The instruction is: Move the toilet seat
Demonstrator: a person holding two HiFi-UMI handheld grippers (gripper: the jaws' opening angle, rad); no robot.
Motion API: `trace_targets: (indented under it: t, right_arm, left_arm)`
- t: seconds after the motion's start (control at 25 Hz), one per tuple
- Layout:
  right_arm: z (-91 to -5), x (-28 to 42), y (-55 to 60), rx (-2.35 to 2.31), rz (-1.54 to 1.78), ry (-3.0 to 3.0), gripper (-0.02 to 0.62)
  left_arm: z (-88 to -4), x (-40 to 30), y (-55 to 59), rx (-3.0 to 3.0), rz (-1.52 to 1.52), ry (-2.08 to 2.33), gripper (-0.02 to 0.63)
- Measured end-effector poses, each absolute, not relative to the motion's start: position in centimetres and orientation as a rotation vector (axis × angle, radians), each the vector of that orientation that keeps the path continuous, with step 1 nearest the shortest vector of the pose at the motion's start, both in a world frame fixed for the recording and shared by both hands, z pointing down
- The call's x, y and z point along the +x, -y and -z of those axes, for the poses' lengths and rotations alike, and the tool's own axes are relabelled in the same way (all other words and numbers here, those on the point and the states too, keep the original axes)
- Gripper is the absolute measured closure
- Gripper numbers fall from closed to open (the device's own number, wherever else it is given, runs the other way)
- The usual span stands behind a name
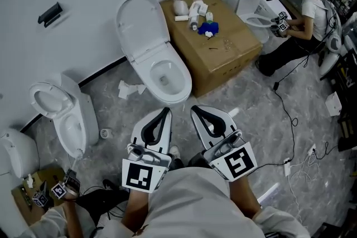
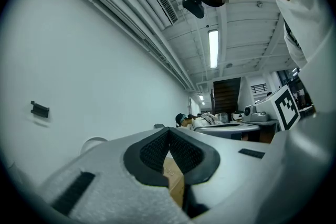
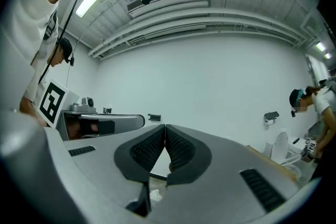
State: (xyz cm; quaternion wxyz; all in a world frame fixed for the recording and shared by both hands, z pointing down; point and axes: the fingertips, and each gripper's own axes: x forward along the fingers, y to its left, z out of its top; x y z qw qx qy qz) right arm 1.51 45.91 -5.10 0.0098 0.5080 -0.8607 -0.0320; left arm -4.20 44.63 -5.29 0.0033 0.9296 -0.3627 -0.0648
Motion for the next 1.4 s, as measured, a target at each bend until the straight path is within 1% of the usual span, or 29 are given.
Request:
trace_targets:
  t: [0.28,0.96,1.2,1.4]
  right_arm:
    - [4.5,2.0,-42.2,1.576,0.065,2.683,0.583]
    - [4.4,9.2,-32.5,1.409,0.027,2.785,0.583]
    - [4.7,11.0,-30.0,1.357,0.028,2.823,0.583]
    - [4.3,11.2,-27.8,1.349,-0.001,2.834,0.583]
  left_arm:
    - [4.7,-3.7,-40.7,2.899,0.192,1.145,0.597]
    - [5.0,3.0,-31.7,2.886,0.121,1.355,0.597]
    - [5.3,4.0,-29.2,2.866,0.078,1.439,0.597]
    - [4.6,4.5,-27.2,2.824,0.046,1.428,0.597]
